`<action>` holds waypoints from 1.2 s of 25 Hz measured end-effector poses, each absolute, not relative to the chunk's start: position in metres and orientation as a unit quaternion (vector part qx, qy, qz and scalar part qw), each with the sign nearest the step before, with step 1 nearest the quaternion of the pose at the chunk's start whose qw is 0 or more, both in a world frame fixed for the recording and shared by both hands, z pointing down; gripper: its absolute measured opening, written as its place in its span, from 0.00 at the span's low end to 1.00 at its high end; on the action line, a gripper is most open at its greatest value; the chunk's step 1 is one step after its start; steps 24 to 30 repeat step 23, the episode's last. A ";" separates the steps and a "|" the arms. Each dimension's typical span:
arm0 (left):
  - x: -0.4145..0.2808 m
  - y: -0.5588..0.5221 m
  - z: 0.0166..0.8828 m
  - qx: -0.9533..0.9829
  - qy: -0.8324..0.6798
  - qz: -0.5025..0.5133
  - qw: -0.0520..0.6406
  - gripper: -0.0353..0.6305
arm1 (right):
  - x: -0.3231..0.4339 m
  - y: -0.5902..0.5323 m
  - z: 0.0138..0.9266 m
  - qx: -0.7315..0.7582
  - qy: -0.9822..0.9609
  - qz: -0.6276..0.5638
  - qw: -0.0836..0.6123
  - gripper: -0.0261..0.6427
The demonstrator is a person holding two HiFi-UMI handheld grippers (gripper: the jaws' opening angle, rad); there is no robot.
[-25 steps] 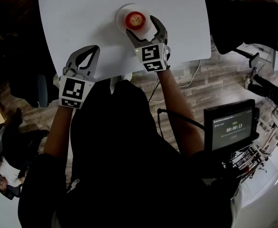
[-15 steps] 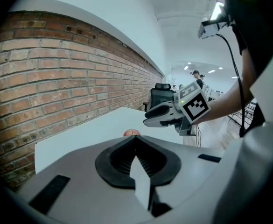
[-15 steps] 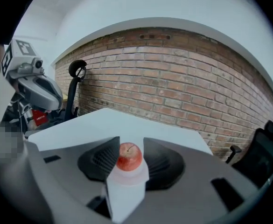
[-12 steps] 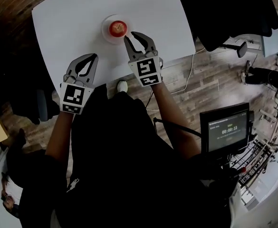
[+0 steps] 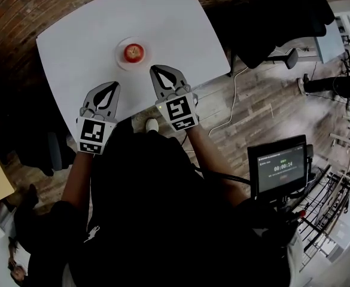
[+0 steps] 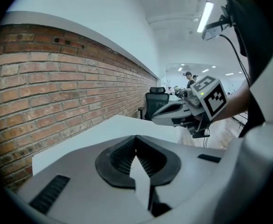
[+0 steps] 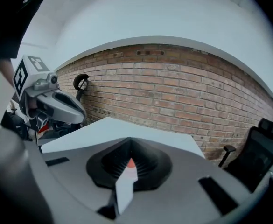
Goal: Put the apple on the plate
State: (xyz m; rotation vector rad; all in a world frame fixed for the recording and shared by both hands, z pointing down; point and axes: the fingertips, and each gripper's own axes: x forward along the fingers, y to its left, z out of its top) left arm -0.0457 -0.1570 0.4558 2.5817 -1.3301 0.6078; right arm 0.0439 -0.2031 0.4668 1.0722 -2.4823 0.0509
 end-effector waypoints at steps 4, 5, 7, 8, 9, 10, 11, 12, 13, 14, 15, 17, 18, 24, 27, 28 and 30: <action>-0.043 -0.144 0.424 0.866 -0.452 0.201 0.077 0.06 | 0.056 -0.184 0.419 0.399 -0.899 0.028 0.179 0.05; -0.044 -0.141 0.417 0.865 -0.454 0.200 0.074 0.06 | 0.056 -0.179 0.409 0.400 -0.900 0.029 0.171 0.05; -0.043 -0.136 0.410 0.864 -0.456 0.200 0.070 0.06 | 0.060 -0.171 0.396 0.403 -0.901 0.027 0.160 0.05; -0.042 -0.135 0.409 0.864 -0.457 0.199 0.068 0.06 | 0.063 -0.170 0.393 0.405 -0.900 0.026 0.157 0.05; -0.040 -0.135 0.408 0.864 -0.457 0.199 0.067 0.06 | 0.067 -0.169 0.391 0.407 -0.900 0.025 0.154 0.05; -0.040 -0.135 0.407 0.864 -0.458 0.199 0.065 0.06 | 0.069 -0.169 0.389 0.409 -0.900 0.024 0.151 0.05; -0.040 -0.135 0.407 0.863 -0.460 0.199 0.065 0.06 | 0.070 -0.169 0.387 0.410 -0.900 0.024 0.148 0.05; -0.041 -0.134 0.407 0.862 -0.461 0.199 0.064 0.06 | 0.071 -0.168 0.385 0.410 -0.900 0.024 0.145 0.04; -0.042 -0.133 0.406 0.861 -0.463 0.199 0.063 0.06 | 0.070 -0.166 0.384 0.410 -0.901 0.024 0.143 0.05; -0.042 -0.133 0.406 0.861 -0.464 0.198 0.063 0.06 | 0.071 -0.165 0.384 0.410 -0.901 0.023 0.142 0.05; -0.043 -0.133 0.406 0.860 -0.466 0.198 0.062 0.06 | 0.071 -0.165 0.384 0.410 -0.901 0.022 0.142 0.05; -0.043 -0.135 0.405 0.860 -0.468 0.196 0.062 0.06 | 0.070 -0.165 0.384 0.411 -0.900 0.022 0.142 0.04; -0.043 -0.136 0.404 0.860 -0.468 0.195 0.062 0.06 | 0.070 -0.165 0.383 0.411 -0.900 0.022 0.142 0.05; -0.044 -0.142 0.405 0.860 -0.467 0.195 0.063 0.06 | 0.066 -0.165 0.383 0.412 -0.900 0.024 0.143 0.04; -0.044 -0.142 0.405 0.860 -0.467 0.195 0.063 0.06 | 0.066 -0.165 0.383 0.412 -0.900 0.024 0.143 0.04; -0.044 -0.142 0.405 0.860 -0.467 0.195 0.063 0.06 | 0.066 -0.165 0.383 0.412 -0.900 0.024 0.143 0.04; -0.044 -0.142 0.405 0.860 -0.467 0.195 0.063 0.06 | 0.066 -0.165 0.383 0.412 -0.900 0.024 0.143 0.04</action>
